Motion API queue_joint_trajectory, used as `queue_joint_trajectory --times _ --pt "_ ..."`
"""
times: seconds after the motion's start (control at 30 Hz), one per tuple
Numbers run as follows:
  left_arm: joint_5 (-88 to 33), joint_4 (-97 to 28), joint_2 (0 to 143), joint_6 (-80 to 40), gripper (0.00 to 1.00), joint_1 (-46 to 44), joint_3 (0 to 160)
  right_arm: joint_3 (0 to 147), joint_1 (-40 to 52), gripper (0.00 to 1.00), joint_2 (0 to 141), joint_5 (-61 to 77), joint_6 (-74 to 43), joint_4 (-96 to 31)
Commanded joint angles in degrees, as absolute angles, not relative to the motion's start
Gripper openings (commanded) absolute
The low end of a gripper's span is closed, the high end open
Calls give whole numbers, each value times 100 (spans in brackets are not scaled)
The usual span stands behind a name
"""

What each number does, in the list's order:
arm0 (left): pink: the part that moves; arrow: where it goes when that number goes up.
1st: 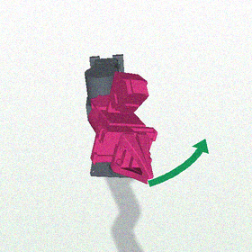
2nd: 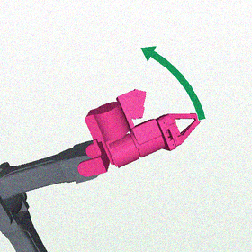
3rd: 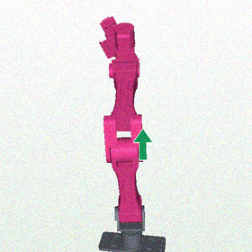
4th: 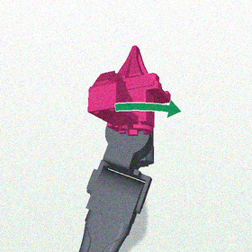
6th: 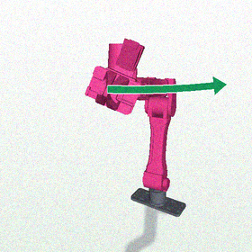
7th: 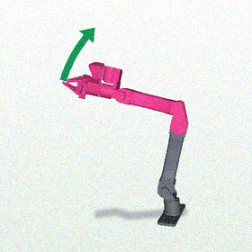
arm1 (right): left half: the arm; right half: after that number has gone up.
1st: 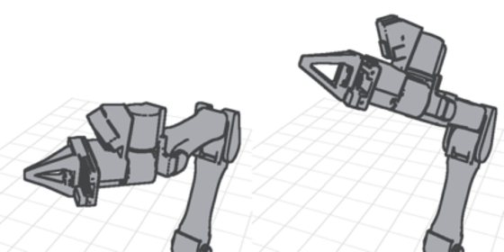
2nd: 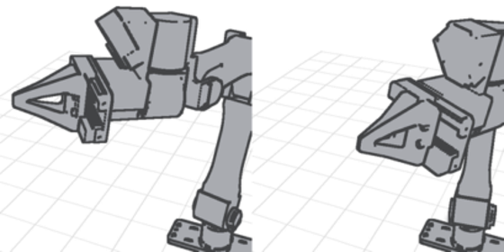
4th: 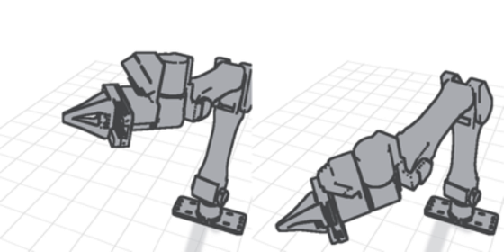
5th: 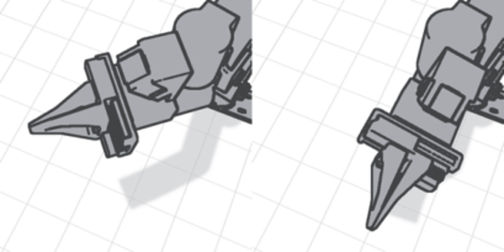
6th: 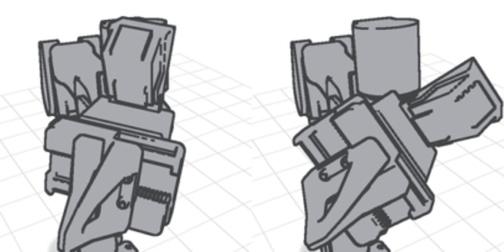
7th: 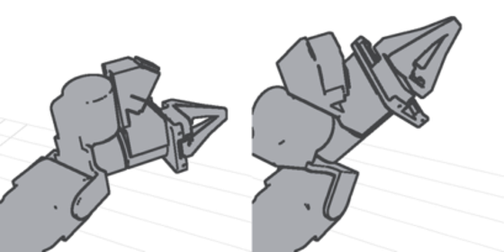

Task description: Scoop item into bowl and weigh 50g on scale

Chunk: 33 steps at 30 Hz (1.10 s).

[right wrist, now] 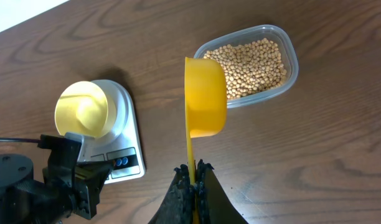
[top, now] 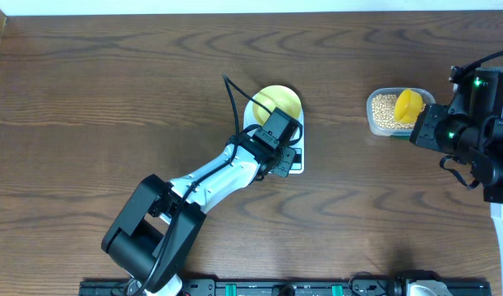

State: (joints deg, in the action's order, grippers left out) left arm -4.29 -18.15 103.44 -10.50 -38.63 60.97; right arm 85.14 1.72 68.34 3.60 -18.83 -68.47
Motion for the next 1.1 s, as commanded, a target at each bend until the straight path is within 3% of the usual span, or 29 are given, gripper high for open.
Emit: queue_joint_trajectory --times 0.0,1.07 --pt "-342 -1811 10418 -1103 7 -3861 6020 8613 154 1 6783 338 -1881 -6838" --pt "-333 -1855 10676 -1103 7 -3859 6020 8613 154 1 6783 338 -1881 -6753"
